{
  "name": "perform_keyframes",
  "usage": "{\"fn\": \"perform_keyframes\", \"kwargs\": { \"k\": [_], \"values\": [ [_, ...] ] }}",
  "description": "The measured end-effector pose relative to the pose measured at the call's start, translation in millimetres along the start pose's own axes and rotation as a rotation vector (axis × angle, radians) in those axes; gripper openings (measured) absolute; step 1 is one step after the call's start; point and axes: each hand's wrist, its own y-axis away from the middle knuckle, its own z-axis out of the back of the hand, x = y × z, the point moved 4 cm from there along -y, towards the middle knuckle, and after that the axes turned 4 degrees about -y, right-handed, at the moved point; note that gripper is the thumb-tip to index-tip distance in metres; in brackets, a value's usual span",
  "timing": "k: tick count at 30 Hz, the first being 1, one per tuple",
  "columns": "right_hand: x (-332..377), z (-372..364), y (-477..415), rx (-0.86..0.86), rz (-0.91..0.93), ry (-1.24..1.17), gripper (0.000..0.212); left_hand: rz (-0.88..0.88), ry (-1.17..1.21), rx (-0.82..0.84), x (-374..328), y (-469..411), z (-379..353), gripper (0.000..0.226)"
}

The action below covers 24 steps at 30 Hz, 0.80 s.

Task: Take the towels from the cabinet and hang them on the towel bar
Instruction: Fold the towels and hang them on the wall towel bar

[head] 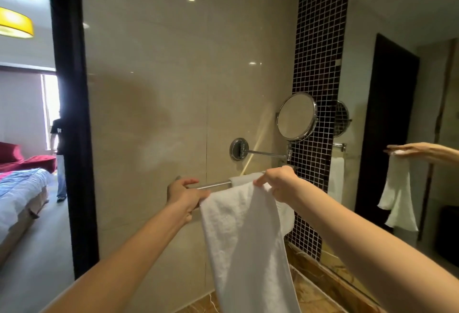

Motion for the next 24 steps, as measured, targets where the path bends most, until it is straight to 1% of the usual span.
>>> {"fn": "perform_keyframes", "kwargs": {
  "k": [1, 3, 4, 7, 8, 12, 15, 16, 18, 20, 23, 24],
  "values": [
    [-1, 3, -2, 0.005, -0.002, 0.008, 0.059, -0.024, -0.013, -0.005, -2, 1, -1, 0.045],
    [-3, 9, -7, 0.002, -0.035, 0.017, 0.062, -0.038, -0.022, 0.006, -6, 4, -5, 0.046],
    [-6, 13, -9, 0.013, -0.069, 0.015, 0.059, -0.036, -0.023, 0.020, -8, 5, -8, 0.047],
    [-14, 22, -7, 0.078, -0.197, -0.012, 0.042, -0.050, -0.004, 0.074, -17, 11, -17, 0.047],
    [-19, 26, -6, 0.081, -0.244, -0.019, 0.042, -0.057, 0.014, 0.087, -20, 12, -20, 0.044],
    [-43, 38, -8, 0.071, -0.400, -0.174, 0.050, -0.042, 0.135, 0.150, -19, 12, -36, 0.036],
    [-58, 39, -11, 0.059, -0.416, -0.225, 0.071, -0.033, 0.178, 0.165, -16, 10, -44, 0.035],
    [-63, 39, -13, 0.065, -0.411, -0.225, 0.073, -0.036, 0.196, 0.162, -16, 9, -45, 0.035],
    [-73, 39, -18, 0.058, -0.436, -0.198, 0.066, -0.044, 0.230, 0.163, -20, 8, -46, 0.036],
    [-82, 39, -20, 0.116, -0.499, -0.156, 0.056, -0.053, 0.234, 0.167, -25, 7, -47, 0.038],
    [-87, 34, -21, 0.230, -0.522, -0.104, 0.062, -0.069, 0.219, 0.167, -29, 3, -44, 0.038],
    [-86, 31, -19, 0.259, -0.520, -0.104, 0.059, -0.072, 0.214, 0.163, -29, 1, -43, 0.038]
  ]
}}
